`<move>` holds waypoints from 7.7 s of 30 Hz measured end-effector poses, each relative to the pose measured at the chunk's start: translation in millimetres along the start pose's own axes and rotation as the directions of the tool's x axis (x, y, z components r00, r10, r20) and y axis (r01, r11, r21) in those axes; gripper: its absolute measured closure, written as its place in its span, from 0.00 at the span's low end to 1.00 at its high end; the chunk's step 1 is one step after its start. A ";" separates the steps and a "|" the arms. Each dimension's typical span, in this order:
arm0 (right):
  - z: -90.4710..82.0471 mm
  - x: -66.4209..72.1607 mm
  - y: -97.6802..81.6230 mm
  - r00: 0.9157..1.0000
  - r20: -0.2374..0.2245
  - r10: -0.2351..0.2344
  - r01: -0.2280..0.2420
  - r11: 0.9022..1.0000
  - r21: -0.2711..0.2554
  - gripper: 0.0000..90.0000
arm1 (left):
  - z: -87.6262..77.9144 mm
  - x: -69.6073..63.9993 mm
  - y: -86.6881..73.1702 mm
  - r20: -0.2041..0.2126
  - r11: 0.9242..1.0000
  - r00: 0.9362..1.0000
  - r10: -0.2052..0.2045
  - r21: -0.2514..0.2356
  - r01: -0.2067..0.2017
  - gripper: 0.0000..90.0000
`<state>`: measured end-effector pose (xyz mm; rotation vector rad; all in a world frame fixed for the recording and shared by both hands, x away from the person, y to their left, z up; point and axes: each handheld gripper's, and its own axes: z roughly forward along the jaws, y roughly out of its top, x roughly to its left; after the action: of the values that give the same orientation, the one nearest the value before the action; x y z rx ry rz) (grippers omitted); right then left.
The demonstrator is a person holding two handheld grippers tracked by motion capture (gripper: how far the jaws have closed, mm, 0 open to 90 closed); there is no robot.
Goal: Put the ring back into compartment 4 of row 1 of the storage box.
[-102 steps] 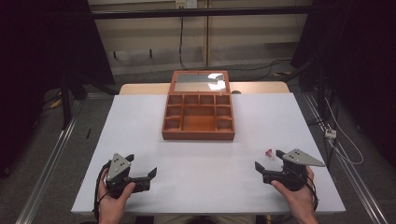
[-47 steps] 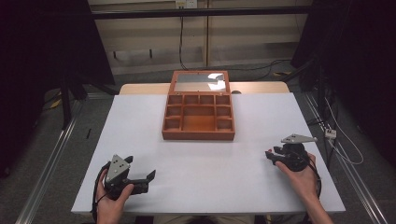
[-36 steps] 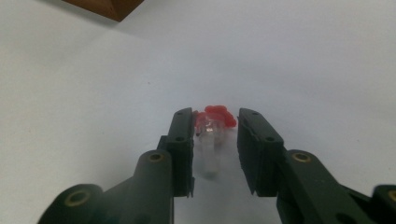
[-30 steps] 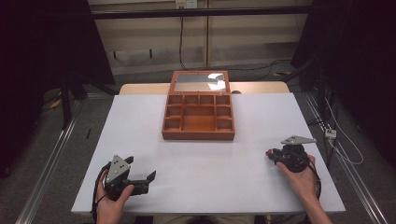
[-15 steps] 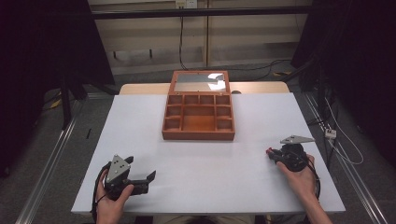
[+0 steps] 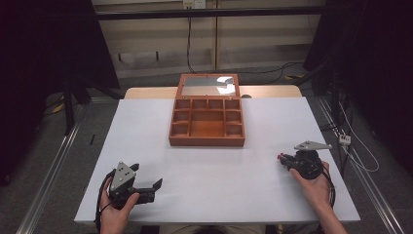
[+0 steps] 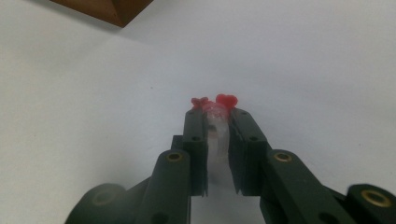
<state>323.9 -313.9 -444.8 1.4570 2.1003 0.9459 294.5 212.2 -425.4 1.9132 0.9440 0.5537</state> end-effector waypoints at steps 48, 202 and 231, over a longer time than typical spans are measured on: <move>-11.6 31.8 60.7 0.983 -0.128 -0.130 0.106 0.978 -0.181 0.87 | 0.8 4.1 -0.6 -0.028 1.000 0.999 -0.024 0.004 0.024 0.05; 149.3 32.4 205.4 0.992 -0.104 -0.072 0.057 0.988 -0.147 0.87 | 2.6 2.4 -0.5 0.017 1.000 1.000 0.004 0.007 -0.004 0.05; 171.9 26.2 193.2 0.996 -0.076 -0.056 0.051 0.997 -0.065 0.87 | 1.6 3.6 -1.4 0.021 1.000 1.000 -0.006 0.008 0.006 0.05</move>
<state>554.2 -195.8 -420.6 1.3457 2.1332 1.0545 297.3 214.6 -427.3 1.9194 0.9398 0.5259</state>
